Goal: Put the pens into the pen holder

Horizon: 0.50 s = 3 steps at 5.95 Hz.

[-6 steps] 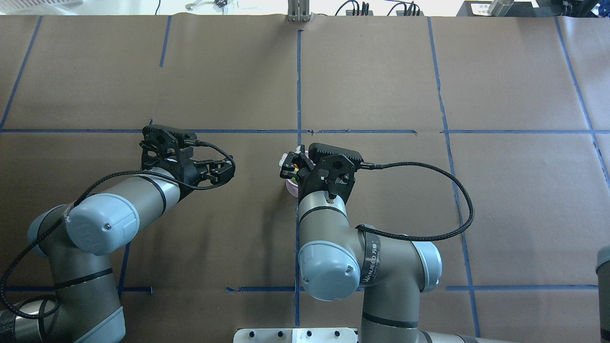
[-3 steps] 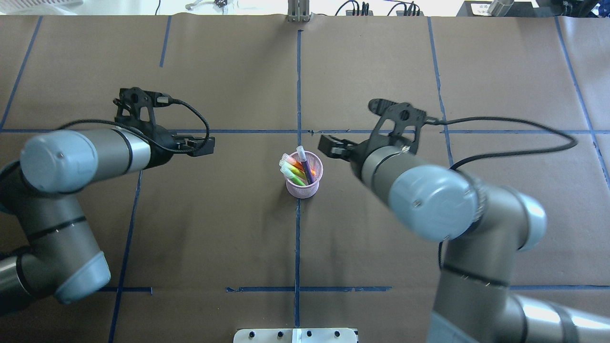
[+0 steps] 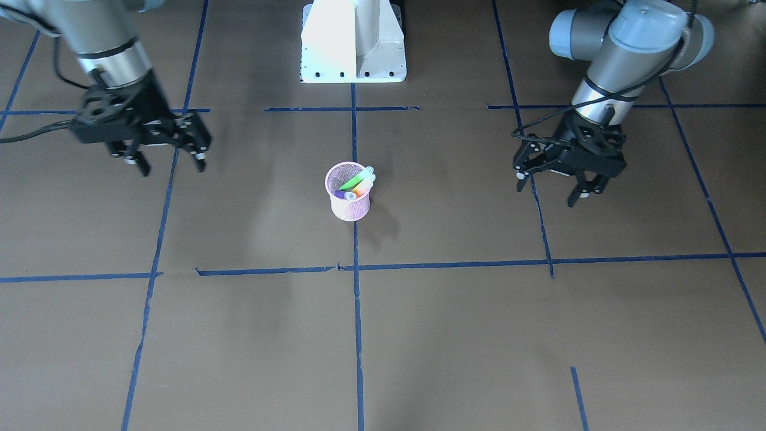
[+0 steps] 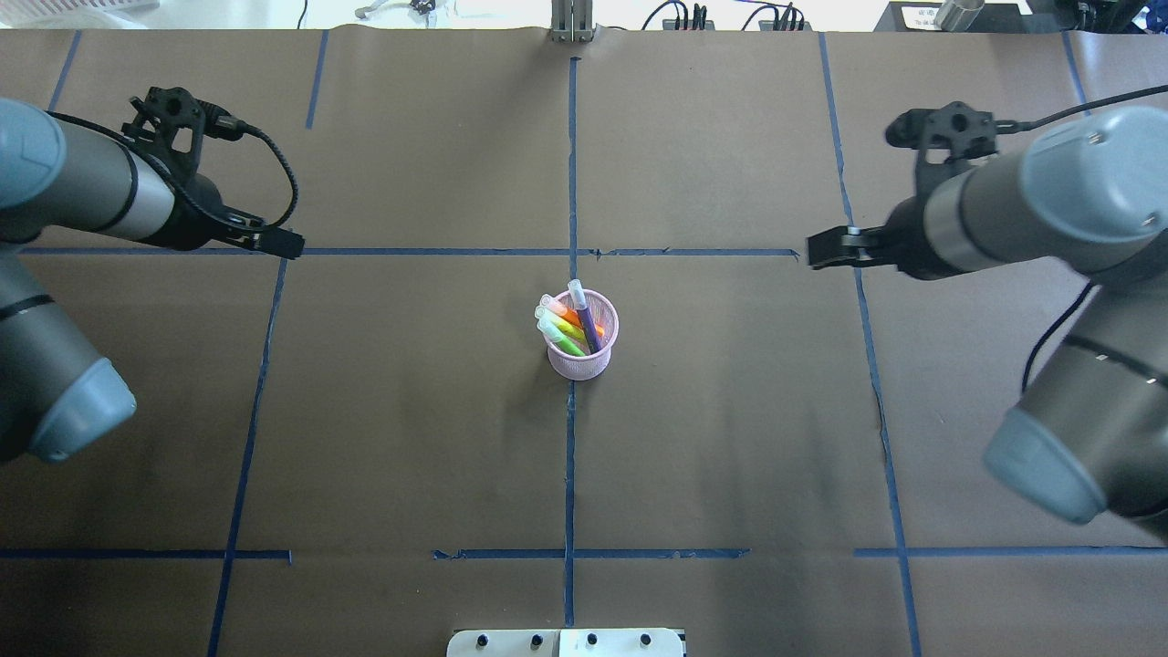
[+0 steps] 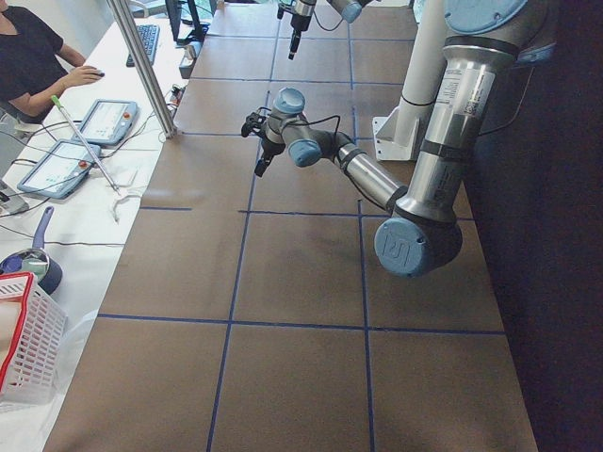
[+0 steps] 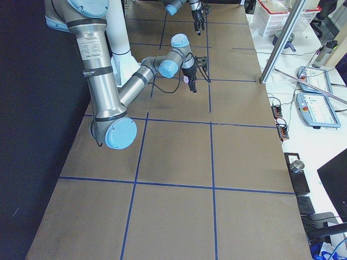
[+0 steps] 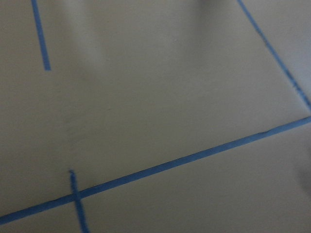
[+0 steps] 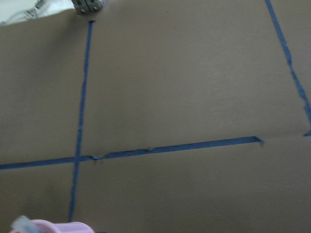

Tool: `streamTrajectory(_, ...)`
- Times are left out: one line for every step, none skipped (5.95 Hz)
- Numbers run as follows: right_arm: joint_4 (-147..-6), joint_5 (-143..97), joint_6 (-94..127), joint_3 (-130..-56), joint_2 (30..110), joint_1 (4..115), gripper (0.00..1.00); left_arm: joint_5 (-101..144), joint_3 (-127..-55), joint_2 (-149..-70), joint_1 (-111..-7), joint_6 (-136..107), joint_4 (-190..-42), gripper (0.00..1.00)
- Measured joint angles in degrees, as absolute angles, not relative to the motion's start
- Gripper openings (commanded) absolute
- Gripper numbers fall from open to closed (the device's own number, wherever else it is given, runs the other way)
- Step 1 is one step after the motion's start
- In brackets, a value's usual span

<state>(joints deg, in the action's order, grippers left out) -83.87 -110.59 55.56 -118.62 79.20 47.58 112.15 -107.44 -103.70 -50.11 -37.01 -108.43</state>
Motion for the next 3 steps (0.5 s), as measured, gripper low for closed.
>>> streamTrajectory(-84.15, -117.32, 46.82, -116.69, 83.02, 53.53, 1.00, 115.12, -107.13, -102.69, -53.79, -31.93, -102.32, 1.00)
streamTrajectory(-85.39, -122.53, 37.99, -114.18, 85.83, 59.62, 1.00, 119.18, -106.95, -101.83, -58.62, -29.09, -95.66, 1.00)
streamTrajectory(-88.41, -126.23, 28.52, -111.56, 87.48, 66.27, 1.00, 122.45, -106.82, -100.37, -64.03, -26.07, -90.38, 1.00)
